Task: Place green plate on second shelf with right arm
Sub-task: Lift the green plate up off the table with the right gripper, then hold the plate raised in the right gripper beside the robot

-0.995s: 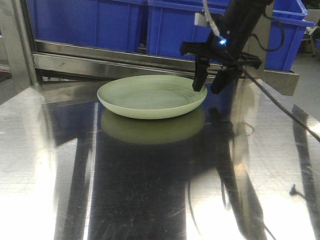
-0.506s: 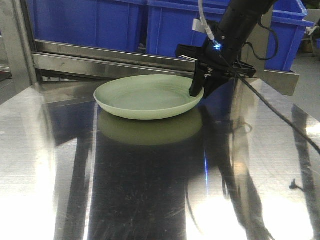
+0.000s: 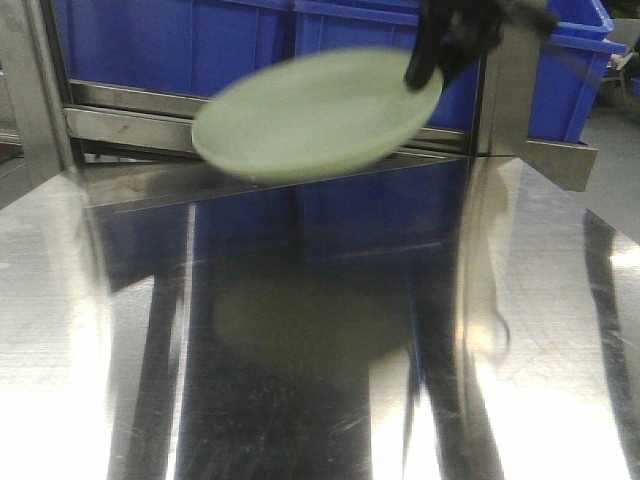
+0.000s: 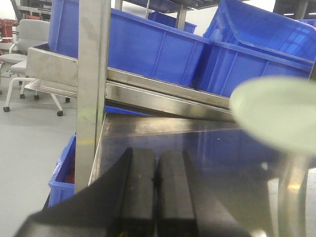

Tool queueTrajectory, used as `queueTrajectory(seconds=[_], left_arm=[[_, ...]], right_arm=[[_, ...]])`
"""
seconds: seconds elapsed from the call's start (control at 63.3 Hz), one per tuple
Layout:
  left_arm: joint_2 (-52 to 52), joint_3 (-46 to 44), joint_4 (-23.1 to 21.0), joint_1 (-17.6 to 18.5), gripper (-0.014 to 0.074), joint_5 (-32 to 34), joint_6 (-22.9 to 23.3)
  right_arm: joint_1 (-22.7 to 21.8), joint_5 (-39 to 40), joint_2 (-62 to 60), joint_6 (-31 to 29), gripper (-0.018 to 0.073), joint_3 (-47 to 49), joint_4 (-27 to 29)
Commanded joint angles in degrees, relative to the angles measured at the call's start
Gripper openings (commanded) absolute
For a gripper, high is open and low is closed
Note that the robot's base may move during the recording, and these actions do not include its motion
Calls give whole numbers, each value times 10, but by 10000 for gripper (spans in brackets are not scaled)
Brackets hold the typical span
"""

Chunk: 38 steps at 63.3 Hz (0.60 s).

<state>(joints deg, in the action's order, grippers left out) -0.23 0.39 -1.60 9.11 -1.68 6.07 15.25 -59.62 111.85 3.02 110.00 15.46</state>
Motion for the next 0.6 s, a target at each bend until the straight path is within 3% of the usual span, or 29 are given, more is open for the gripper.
queueTrajectory(seconds=[0.0,0.269,0.458,0.585], left_arm=[[-10,23,-5,3,130,50,2],[-10,23,-5,3,130,50,2],[-10,23,-5,3,130,50,2],[-10,23,-5,3,130,50,2]], right_arm=[[-3,7,-85,-1,48,20,7],[-4,-67,-188,43,48,1,-8],[-4,-49,-289,88,48,-83,-66],[-4,1,-374,91,48,-173,-74]])
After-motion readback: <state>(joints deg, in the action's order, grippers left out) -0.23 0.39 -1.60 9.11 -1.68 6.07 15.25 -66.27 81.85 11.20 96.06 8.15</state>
